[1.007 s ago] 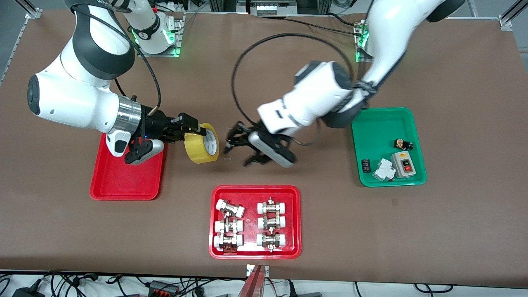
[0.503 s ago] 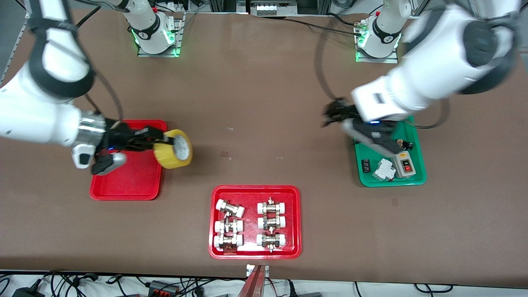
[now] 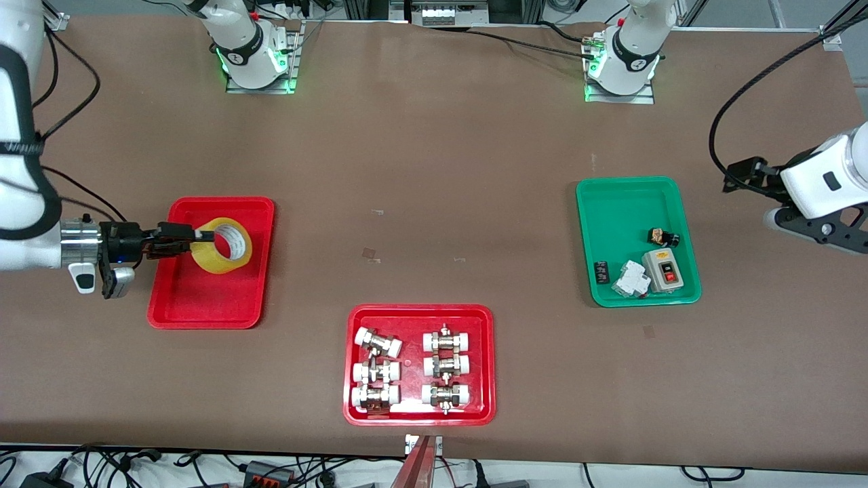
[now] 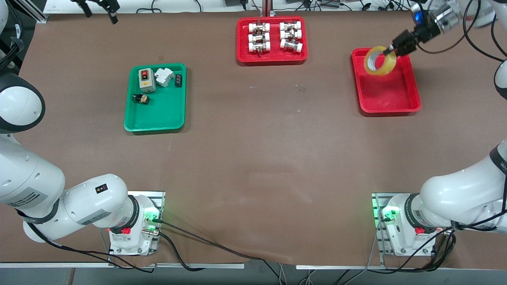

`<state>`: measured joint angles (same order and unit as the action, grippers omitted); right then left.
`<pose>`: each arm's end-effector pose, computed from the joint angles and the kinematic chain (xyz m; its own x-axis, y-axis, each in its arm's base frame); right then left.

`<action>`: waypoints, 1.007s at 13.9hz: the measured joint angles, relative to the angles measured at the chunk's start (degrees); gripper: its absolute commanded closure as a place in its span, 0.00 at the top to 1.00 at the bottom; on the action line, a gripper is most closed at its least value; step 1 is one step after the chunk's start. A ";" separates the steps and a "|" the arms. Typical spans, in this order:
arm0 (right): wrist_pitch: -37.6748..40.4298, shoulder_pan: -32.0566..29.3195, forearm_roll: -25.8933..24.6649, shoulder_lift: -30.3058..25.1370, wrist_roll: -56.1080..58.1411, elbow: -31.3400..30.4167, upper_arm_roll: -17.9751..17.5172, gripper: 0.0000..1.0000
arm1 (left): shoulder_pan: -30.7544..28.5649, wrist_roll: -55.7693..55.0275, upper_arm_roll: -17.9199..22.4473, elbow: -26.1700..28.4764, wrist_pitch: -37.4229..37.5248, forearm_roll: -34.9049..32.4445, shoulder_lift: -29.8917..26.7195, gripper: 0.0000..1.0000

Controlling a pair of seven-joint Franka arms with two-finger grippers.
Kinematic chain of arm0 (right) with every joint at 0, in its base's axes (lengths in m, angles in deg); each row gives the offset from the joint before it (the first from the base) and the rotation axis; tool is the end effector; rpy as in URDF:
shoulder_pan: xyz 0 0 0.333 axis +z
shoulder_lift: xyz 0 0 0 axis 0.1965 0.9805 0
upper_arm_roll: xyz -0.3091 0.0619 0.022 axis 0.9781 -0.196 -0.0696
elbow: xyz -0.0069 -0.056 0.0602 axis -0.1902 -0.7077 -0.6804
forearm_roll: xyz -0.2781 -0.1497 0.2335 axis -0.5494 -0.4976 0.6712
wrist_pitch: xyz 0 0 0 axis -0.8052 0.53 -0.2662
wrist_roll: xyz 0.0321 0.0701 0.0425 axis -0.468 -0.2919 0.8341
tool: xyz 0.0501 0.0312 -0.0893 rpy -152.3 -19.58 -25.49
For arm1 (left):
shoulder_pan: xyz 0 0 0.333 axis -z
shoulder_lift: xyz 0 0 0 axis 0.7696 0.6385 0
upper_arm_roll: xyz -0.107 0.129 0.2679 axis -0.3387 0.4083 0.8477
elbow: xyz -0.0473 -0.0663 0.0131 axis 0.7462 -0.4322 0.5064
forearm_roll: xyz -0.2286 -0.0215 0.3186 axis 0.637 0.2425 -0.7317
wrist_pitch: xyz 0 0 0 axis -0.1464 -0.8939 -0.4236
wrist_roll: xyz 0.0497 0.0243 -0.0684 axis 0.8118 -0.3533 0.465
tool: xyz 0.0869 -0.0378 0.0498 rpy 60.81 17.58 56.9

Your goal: Left arm passes tape to right arm into tray

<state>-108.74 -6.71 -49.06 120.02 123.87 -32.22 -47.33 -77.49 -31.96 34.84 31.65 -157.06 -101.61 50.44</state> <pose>0.6243 -0.0920 0.2662 0.9590 0.2762 -0.0630 0.1268 -0.6174 -0.7763 0.6015 -0.0145 0.5731 0.9112 -0.2893 -0.2931 -0.3091 -0.9508 -0.0225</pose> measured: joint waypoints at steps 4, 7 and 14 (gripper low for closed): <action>0.04 -2.56 0.01 6.39 8.34 0.07 -0.07 0.02 | 1.41 -12.10 -1.49 3.64 -0.76 3.56 -1.71 1.00; -0.78 -2.59 -1.19 7.61 10.31 0.30 -0.22 0.90 | 0.31 -13.57 -1.64 13.64 -12.26 6.64 -6.36 1.00; -10.63 -1.44 -12.74 7.63 16.57 0.84 -1.14 1.00 | -7.27 -6.61 -1.12 26.96 -23.31 16.46 -20.71 1.00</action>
<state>-119.37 -8.15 -61.80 127.66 140.44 -31.38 -48.47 -84.76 -38.57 33.72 58.62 -180.37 -85.15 29.74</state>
